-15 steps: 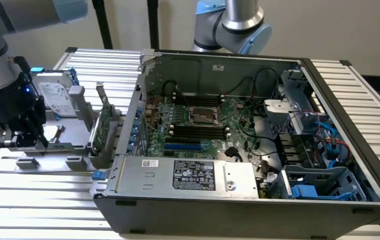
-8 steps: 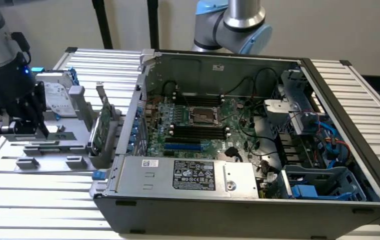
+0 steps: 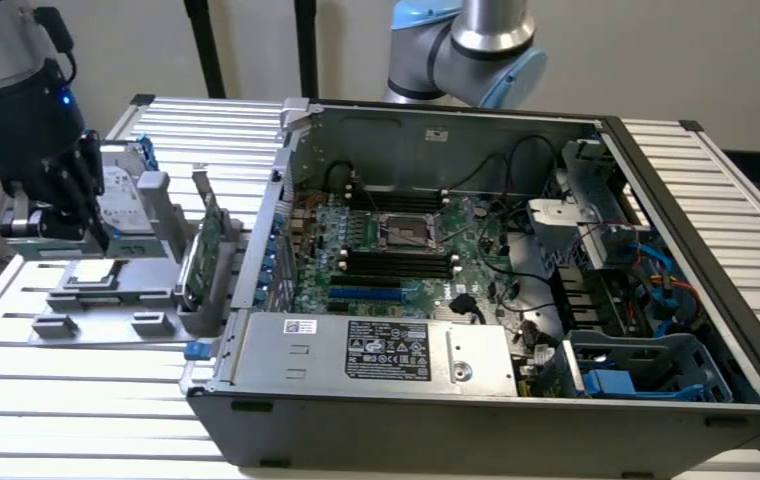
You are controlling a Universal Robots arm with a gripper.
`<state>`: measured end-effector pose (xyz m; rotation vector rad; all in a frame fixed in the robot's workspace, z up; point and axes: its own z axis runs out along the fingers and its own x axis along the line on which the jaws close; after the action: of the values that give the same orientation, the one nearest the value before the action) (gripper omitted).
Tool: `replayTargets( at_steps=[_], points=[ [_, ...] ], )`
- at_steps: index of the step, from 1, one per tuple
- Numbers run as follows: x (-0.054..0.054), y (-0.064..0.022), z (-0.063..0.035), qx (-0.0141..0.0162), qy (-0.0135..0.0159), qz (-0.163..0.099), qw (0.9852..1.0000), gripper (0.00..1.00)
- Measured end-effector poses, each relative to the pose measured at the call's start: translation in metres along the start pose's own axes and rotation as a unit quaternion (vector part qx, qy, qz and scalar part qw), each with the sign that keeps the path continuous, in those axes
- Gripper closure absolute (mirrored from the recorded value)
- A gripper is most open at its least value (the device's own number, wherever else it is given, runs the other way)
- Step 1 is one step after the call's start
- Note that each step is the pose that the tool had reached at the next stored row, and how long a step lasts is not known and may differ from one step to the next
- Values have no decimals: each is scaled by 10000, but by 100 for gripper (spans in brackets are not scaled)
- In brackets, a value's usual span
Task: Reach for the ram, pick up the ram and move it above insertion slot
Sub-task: 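Pick up the ram and move it above insertion slot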
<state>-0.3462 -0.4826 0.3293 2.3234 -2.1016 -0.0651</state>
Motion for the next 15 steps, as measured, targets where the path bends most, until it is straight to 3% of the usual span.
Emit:
replayTargets(
  at_steps=[7, 15],
  points=[
    [16, -220, -329, -8, -41, -39, 10000, 87],
    [33, -466, -698, -37, -58, -86, 9999, 87]
  ],
)
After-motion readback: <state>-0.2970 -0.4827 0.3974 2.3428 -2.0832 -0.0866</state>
